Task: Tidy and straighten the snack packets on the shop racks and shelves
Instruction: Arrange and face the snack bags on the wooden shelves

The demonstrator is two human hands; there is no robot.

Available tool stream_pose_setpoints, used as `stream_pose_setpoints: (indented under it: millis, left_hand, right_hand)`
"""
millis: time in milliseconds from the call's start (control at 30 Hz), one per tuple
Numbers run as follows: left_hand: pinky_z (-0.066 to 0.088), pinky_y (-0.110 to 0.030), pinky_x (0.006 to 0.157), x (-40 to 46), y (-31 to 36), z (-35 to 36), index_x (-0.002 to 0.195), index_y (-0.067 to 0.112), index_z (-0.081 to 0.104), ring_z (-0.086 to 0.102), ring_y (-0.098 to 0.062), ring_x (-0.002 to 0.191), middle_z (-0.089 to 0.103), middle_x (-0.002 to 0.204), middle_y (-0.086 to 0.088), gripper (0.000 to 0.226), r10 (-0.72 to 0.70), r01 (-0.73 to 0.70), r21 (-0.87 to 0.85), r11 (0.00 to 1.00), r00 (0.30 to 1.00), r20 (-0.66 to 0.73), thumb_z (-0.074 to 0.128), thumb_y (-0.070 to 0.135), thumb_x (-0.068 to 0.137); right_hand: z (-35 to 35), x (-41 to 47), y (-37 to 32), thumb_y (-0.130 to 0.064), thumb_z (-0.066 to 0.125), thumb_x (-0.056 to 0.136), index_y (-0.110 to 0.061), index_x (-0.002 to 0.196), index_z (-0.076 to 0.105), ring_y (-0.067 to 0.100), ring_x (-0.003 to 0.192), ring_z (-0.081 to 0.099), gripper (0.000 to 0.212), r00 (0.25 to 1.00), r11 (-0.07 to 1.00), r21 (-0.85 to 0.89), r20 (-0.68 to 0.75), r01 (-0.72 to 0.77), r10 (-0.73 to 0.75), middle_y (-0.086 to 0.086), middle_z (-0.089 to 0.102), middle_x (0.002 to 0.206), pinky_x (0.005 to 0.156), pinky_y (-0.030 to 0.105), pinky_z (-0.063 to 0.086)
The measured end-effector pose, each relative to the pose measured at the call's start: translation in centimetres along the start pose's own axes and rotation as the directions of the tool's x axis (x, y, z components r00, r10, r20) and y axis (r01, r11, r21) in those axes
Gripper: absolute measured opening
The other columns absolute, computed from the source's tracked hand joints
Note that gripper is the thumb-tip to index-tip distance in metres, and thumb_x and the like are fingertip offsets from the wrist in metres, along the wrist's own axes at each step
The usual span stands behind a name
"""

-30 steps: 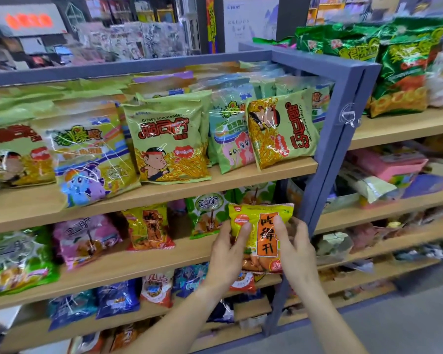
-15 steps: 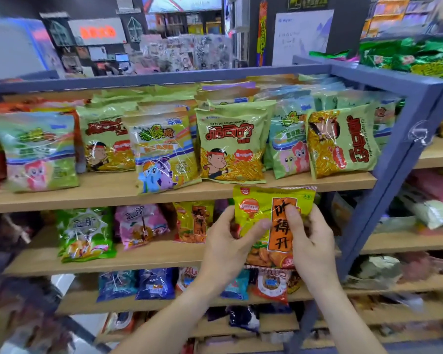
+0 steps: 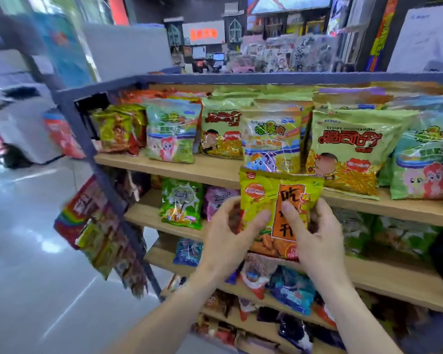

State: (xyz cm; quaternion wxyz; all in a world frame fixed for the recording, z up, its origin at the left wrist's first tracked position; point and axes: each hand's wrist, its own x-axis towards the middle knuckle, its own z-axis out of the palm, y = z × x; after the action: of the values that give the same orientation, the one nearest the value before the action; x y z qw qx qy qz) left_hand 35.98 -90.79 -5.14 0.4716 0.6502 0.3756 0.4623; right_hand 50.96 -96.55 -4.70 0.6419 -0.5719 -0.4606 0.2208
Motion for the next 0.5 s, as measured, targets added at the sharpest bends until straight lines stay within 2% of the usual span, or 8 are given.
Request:
stream_pose_setpoints:
  millis: [100,167,233,300,400,500]
  left_hand:
    - [0.061,-0.032,0.084,0.0,-0.1,-4.0,0.116,0.023,0.068,0.074,-0.01,0.097,0.078,0.105,0.008,0.036,0.024,-0.022,0.015,1.0,0.993,-0.118,0.077,0.044,0.088]
    - [0.06,-0.027,0.079,0.0,-0.3,-6.5,0.11,0.026,0.071,0.074,-0.009,0.092,0.078,0.099,0.009,0.025,0.047,-0.042,0.032,0.999,0.98,-0.196,0.074,0.041,0.091]
    - [0.06,-0.03,0.075,0.4,-0.7,-8.8,0.104,0.026,0.072,0.074,-0.012,0.087,0.078,0.094,0.007,0.021,0.057,-0.049,0.036,0.998,0.965,-0.257,0.073,0.043,0.091]
    - [0.062,-0.04,0.08,1.4,-1.4,-11.3,0.104,0.025,0.072,0.075,-0.014,0.089,0.078,0.095,0.005,0.024,0.048,-0.044,0.02,0.999,0.954,-0.295,0.074,0.045,0.091]
    - [0.06,-0.05,0.089,3.3,-2.7,-15.3,0.112,0.028,0.071,0.075,-0.016,0.099,0.078,0.103,0.006,0.039,0.051,-0.053,0.004,0.999,0.94,-0.338,0.078,0.055,0.085]
    - [0.059,-0.049,0.092,5.5,-3.8,-19.3,0.118,0.028,0.068,0.073,-0.013,0.103,0.077,0.107,0.008,0.045,0.037,-0.034,0.015,0.999,0.947,-0.318,0.078,0.057,0.084]
  right_hand:
    - [3.9,0.6,-0.9,-0.052,0.069,0.087,-0.044,0.109,0.059,-0.009,0.1,0.065,0.026,0.993,1.0,0.006,0.116,-0.005,0.004,-0.037,0.068,0.102,0.076,0.013,0.053]
    - [6.4,0.6,-1.2,-0.056,0.07,0.084,-0.044,0.114,0.058,-0.01,0.103,0.064,0.035,0.985,1.0,-0.013,0.174,0.007,-0.005,-0.035,0.068,0.105,0.08,0.015,0.053]
    - [8.6,0.6,-1.3,-0.051,0.075,0.082,-0.042,0.121,0.056,-0.011,0.102,0.064,0.044,0.98,0.999,-0.043,0.199,0.019,-0.01,-0.03,0.07,0.105,0.08,0.014,0.053]
    - [10.8,0.8,-1.5,-0.04,0.079,0.083,-0.043,0.121,0.055,-0.014,0.097,0.064,0.045,0.974,0.999,-0.053,0.225,0.013,-0.001,-0.029,0.07,0.101,0.073,0.007,0.051]
    - [14.8,1.5,-1.5,-0.033,0.082,0.082,-0.036,0.126,0.058,-0.006,0.095,0.068,0.05,0.975,0.995,-0.095,0.22,0.038,-0.016,-0.023,0.073,0.102,0.076,0.015,0.054]
    - [19.3,2.3,-1.4,-0.03,0.083,0.081,-0.029,0.129,0.06,-0.002,0.093,0.07,0.053,0.985,0.995,-0.091,0.169,0.035,-0.019,-0.017,0.075,0.103,0.076,0.016,0.056]
